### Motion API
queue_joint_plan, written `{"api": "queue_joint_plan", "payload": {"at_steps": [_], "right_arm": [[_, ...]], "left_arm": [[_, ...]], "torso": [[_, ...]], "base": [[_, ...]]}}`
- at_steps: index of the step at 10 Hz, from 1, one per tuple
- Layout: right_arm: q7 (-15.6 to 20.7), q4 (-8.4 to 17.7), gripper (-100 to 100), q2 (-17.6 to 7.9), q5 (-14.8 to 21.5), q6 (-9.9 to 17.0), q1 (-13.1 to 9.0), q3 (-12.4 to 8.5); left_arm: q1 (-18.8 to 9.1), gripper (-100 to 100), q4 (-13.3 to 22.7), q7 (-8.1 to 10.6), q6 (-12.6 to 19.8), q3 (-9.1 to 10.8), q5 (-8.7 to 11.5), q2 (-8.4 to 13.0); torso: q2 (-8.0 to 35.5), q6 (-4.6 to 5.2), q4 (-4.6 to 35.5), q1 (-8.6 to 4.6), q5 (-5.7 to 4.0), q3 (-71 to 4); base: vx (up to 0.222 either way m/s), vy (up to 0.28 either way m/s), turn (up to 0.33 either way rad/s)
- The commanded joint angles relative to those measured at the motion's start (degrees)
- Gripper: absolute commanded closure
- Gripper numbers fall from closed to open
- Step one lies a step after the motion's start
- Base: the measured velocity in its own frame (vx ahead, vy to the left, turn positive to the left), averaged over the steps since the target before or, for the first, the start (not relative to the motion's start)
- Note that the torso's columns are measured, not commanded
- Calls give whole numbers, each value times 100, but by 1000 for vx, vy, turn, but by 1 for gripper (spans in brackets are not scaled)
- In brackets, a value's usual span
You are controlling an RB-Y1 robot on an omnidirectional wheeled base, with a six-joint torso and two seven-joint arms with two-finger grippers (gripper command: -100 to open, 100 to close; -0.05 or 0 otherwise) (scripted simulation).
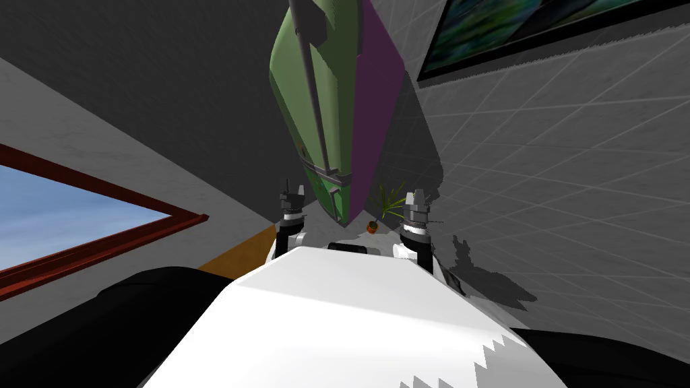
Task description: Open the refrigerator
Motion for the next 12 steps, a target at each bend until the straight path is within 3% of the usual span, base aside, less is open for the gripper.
{"api": "queue_joint_plan", "payload": {"at_steps": [1, 9, 10, 12], "right_arm": [[0, 0, 0, 0, 0, 0, 0, 0], [0, -2, 0, 0, 0, -1, 0, 0], [0, -2, 0, 0, 0, -1, 0, 0], [0, 1, 0, 0, 0, 0, 1, 0]], "left_arm": [[0, 0, 0, 0, 0, 0, 0, 0], [0, 0, -2, 0, -1, 0, 0, 0], [-59, -100, -53, -8, 114, 18, 8, 243], [-150, -100, -114, -20, 292, 46, 20, 421]], "torso": [[232, 0, 235, 0, 0, -467], [3539, 0, 3537, 0, 0, -7073], [3962, 0, 3960, 0, 0, -7919], [4201, 0, 4203, -4, -1, -8430]], "base": [[0, 0, 0], [0, 0, 0], [22, -12, 69], [34, -28, 70]]}}
